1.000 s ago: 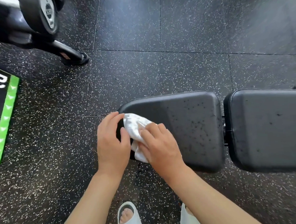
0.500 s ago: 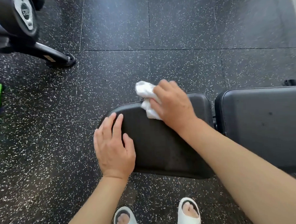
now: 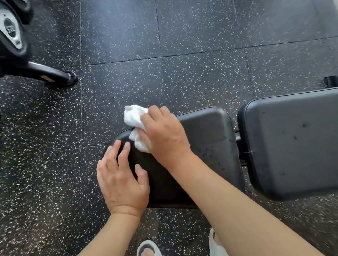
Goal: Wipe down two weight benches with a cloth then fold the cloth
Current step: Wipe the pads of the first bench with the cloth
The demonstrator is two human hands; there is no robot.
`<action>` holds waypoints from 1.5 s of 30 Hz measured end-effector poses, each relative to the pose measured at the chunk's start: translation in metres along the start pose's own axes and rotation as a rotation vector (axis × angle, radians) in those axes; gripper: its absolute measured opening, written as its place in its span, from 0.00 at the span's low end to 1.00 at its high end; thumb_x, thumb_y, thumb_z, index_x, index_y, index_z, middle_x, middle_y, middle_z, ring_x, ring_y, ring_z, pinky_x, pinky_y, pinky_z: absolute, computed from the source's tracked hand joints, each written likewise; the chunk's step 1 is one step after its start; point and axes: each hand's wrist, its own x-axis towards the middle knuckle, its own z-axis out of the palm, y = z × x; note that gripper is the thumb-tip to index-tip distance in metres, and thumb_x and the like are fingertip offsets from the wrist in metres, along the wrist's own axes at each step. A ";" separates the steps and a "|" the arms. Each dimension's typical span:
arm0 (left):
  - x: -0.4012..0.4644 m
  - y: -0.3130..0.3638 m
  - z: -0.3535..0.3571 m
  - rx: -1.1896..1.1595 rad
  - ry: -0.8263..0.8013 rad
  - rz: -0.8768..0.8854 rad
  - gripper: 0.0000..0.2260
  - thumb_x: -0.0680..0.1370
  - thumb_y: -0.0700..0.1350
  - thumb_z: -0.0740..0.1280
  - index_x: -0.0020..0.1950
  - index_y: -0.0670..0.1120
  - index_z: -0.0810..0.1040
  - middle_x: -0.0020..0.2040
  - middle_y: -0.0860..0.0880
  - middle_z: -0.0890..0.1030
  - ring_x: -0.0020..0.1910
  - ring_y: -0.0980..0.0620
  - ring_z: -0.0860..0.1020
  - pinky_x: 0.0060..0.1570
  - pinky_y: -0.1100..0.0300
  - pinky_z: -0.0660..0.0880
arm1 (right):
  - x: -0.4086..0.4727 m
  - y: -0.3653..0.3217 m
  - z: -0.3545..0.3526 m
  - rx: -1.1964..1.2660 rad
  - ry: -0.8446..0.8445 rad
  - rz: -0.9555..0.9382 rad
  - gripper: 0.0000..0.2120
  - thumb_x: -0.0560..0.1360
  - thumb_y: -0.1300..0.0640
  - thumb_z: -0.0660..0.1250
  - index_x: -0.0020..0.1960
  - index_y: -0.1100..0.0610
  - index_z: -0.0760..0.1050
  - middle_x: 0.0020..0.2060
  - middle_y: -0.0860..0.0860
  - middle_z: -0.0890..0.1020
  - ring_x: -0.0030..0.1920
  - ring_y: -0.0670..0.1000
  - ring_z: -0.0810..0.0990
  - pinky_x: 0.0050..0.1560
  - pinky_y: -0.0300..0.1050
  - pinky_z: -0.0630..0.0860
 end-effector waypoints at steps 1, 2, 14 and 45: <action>0.000 0.000 0.000 0.003 0.005 0.012 0.26 0.76 0.48 0.61 0.73 0.42 0.74 0.77 0.42 0.71 0.74 0.36 0.70 0.74 0.35 0.65 | -0.005 0.020 -0.008 -0.051 0.006 -0.004 0.07 0.79 0.55 0.65 0.49 0.58 0.78 0.47 0.56 0.79 0.47 0.59 0.75 0.47 0.52 0.73; 0.000 0.000 0.001 0.007 0.010 0.019 0.26 0.77 0.48 0.61 0.74 0.42 0.74 0.77 0.43 0.71 0.74 0.36 0.70 0.74 0.35 0.65 | -0.009 0.042 -0.018 -0.112 -0.002 0.016 0.11 0.81 0.52 0.61 0.52 0.57 0.79 0.49 0.56 0.79 0.49 0.59 0.75 0.50 0.51 0.71; -0.002 -0.004 0.005 0.019 0.017 0.014 0.26 0.77 0.49 0.60 0.75 0.43 0.73 0.77 0.43 0.70 0.74 0.36 0.70 0.73 0.35 0.66 | -0.031 -0.020 -0.002 0.061 0.090 0.114 0.07 0.75 0.57 0.74 0.50 0.60 0.80 0.46 0.57 0.80 0.44 0.59 0.76 0.41 0.55 0.73; -0.002 -0.001 0.004 0.007 0.028 0.026 0.26 0.77 0.48 0.61 0.76 0.43 0.73 0.77 0.43 0.70 0.75 0.36 0.68 0.74 0.35 0.64 | -0.113 0.049 -0.043 0.031 0.040 0.044 0.13 0.76 0.61 0.75 0.59 0.64 0.82 0.47 0.60 0.81 0.41 0.61 0.75 0.43 0.58 0.76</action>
